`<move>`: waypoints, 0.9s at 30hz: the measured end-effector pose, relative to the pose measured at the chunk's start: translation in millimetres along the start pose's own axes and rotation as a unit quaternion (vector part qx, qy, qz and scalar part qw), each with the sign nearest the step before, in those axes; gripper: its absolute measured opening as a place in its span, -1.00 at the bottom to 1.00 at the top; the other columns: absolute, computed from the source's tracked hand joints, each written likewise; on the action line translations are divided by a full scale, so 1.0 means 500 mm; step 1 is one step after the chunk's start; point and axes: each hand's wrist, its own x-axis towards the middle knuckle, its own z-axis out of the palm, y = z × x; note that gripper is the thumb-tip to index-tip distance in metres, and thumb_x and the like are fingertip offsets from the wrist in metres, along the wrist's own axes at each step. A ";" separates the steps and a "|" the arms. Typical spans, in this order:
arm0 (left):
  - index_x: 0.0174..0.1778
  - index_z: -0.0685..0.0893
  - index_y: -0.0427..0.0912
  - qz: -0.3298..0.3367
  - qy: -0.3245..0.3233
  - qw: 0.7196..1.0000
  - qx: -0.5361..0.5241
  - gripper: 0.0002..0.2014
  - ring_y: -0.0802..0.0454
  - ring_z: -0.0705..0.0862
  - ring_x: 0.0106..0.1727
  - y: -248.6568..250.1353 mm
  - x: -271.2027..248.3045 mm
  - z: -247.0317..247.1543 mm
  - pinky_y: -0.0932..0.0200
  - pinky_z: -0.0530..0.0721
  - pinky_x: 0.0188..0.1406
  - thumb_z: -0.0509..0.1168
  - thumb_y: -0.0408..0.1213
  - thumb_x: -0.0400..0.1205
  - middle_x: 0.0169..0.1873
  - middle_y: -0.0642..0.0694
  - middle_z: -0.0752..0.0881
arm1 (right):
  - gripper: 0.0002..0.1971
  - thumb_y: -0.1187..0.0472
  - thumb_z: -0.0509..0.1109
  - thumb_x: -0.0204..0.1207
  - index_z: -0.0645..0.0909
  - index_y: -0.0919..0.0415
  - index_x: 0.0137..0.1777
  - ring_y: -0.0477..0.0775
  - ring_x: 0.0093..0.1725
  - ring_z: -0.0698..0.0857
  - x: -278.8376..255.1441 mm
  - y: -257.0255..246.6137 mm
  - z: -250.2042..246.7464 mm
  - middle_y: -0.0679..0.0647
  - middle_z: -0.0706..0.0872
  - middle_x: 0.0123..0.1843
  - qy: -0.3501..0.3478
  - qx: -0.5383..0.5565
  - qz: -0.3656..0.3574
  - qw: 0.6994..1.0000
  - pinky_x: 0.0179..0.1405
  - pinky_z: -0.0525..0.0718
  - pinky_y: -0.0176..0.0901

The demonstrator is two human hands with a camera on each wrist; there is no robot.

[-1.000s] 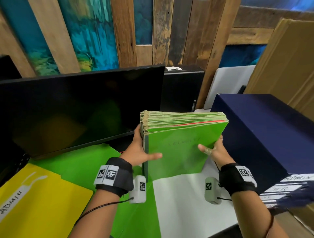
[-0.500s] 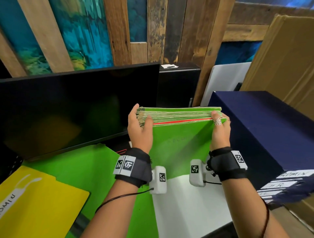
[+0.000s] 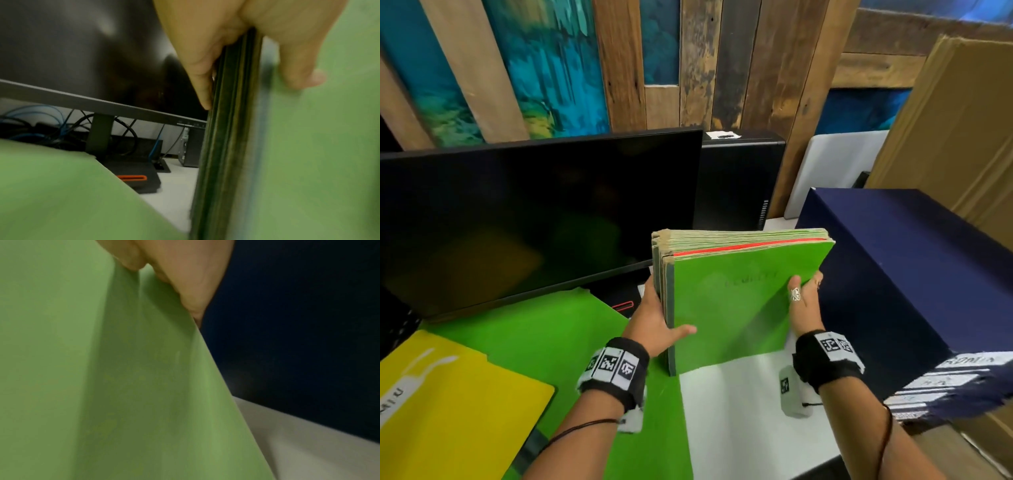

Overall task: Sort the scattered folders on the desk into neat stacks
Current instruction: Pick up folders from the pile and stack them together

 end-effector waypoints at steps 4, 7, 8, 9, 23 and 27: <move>0.51 0.12 -0.32 0.000 0.054 0.995 0.084 -0.11 -0.16 0.56 0.39 0.016 0.016 -0.005 0.09 0.50 0.37 0.50 -0.11 0.42 0.39 -0.27 0.54 | -0.54 0.20 0.12 0.66 0.14 0.40 0.47 0.03 0.15 0.50 0.022 -0.008 0.017 0.09 0.45 0.19 0.044 -0.049 -0.007 0.998 0.17 0.41 -0.17; 0.45 0.18 -0.36 0.003 0.038 0.996 0.085 -0.15 -0.16 0.57 0.38 0.022 0.008 0.003 0.11 0.53 0.31 0.50 -0.07 0.42 0.38 -0.28 0.55 | -0.60 0.16 0.15 0.68 0.24 0.37 0.41 0.08 0.06 0.56 0.040 -0.011 0.010 0.16 0.56 0.14 0.066 -0.112 -0.001 0.991 0.04 0.40 -0.20; 0.43 0.19 -0.36 -0.002 0.025 0.998 0.066 -0.16 -0.16 0.58 0.36 0.013 0.006 0.014 0.11 0.53 0.30 0.51 -0.07 0.41 0.37 -0.26 0.56 | -0.59 0.11 0.17 0.67 0.27 0.37 0.37 0.16 0.07 0.60 0.047 -0.008 0.007 0.24 0.59 0.16 0.060 -0.141 0.020 0.988 0.03 0.44 -0.15; 0.41 0.20 -0.35 -0.012 0.010 0.999 0.043 -0.17 -0.15 0.59 0.36 0.001 0.005 0.027 0.10 0.54 0.31 0.52 -0.07 0.40 0.36 -0.25 0.57 | -0.57 0.06 0.19 0.65 0.29 0.38 0.35 0.25 0.14 0.62 0.055 -0.002 0.006 0.33 0.60 0.21 0.048 -0.172 0.048 0.983 0.07 0.49 -0.06; 0.43 0.31 -0.36 -0.145 -0.053 0.987 0.052 -0.18 -0.14 0.50 0.42 -0.064 -0.034 0.159 0.15 0.47 0.36 0.46 0.07 0.42 0.39 -0.26 0.50 | -0.31 -0.20 0.14 0.59 0.38 0.43 0.44 0.33 0.46 0.46 0.062 0.125 -0.005 0.38 0.49 0.44 -0.096 -0.480 0.224 0.843 0.41 0.45 0.05; 0.50 0.26 -0.27 -0.145 -0.020 0.986 0.075 -0.16 -0.21 0.43 0.45 -0.082 -0.031 0.099 0.02 0.44 0.47 0.41 0.12 0.44 0.43 -0.25 0.38 | -0.39 -0.08 0.23 0.61 0.34 0.36 0.49 0.28 0.49 0.40 0.045 0.078 0.052 0.33 0.45 0.46 -0.163 -0.519 0.119 0.830 0.47 0.38 0.02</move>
